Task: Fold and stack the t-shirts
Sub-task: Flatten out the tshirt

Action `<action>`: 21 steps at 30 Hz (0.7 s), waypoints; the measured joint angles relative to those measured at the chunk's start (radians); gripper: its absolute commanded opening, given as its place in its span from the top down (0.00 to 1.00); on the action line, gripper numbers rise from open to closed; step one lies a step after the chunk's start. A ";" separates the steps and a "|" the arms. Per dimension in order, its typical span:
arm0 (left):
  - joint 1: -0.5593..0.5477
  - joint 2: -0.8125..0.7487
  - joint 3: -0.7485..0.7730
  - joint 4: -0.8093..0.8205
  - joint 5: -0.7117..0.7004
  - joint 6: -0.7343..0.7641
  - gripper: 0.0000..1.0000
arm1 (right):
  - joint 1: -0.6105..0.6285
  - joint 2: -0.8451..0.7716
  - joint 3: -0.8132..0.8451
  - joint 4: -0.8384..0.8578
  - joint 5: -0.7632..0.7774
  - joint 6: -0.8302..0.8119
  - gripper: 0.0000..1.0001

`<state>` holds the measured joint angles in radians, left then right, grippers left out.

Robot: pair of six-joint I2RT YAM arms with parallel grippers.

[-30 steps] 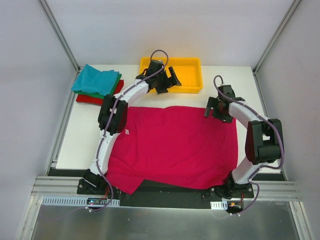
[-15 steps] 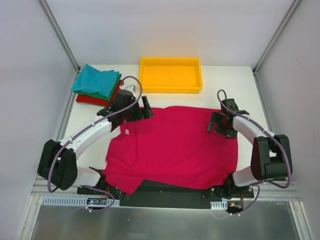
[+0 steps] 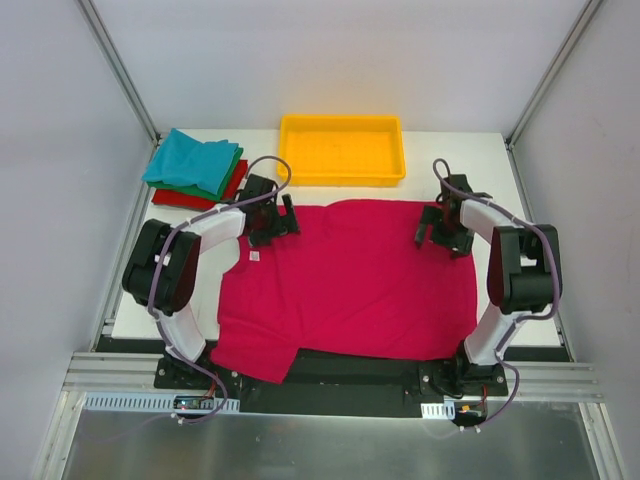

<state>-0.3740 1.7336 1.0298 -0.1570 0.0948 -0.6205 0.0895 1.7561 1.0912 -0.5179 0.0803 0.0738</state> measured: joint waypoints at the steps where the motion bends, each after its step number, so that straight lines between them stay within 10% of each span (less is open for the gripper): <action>1: 0.011 0.025 0.030 -0.002 -0.003 0.000 0.01 | -0.007 0.026 0.033 -0.003 -0.008 -0.006 0.01; 14: 0.068 0.188 0.262 -0.069 -0.011 0.034 0.01 | -0.047 0.204 0.299 -0.011 -0.043 -0.061 0.04; 21: 0.064 -0.112 0.031 -0.092 -0.047 0.034 0.01 | -0.047 -0.081 0.064 0.029 0.017 -0.049 0.04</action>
<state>-0.3096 1.6218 1.0607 -0.2493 0.0475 -0.5865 0.0422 1.6749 1.1557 -0.4885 0.0975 0.0250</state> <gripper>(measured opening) 0.990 0.960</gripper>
